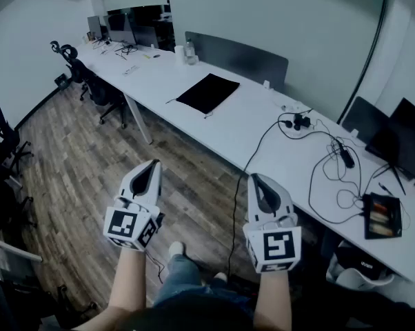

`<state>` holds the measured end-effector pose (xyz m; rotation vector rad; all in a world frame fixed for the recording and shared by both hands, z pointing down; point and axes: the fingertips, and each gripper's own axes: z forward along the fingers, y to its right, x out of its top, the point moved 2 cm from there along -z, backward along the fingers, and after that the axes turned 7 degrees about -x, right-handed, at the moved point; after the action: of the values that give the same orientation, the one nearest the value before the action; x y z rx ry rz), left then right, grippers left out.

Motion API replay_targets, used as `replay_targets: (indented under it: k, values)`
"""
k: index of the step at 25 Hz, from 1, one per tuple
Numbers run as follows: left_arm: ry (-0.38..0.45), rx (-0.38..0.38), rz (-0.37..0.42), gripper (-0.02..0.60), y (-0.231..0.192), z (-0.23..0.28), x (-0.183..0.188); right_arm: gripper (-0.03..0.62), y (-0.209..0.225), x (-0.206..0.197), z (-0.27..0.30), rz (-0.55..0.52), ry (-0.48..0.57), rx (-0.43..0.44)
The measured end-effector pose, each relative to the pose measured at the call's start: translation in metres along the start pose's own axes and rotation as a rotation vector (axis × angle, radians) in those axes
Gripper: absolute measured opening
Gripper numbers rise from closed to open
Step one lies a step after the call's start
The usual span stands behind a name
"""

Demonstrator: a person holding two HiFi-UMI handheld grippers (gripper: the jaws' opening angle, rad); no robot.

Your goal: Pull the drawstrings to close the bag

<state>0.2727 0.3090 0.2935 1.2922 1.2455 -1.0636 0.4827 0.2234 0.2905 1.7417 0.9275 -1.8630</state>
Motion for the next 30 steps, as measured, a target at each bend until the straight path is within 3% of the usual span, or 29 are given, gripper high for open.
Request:
replay_targets:
  k: [12, 30]
  values:
    - [0.001, -0.044, 0.023, 0.0, -0.079, 0.05, -0.008, -0.006, -0.015, 0.004, 0.086, 0.011, 0.0, -0.075]
    - [0.012, -0.133, -0.02, 0.0, -0.265, 0.141, -0.042, -0.006, -0.085, 0.008, 0.259, 0.011, -0.026, -0.169]
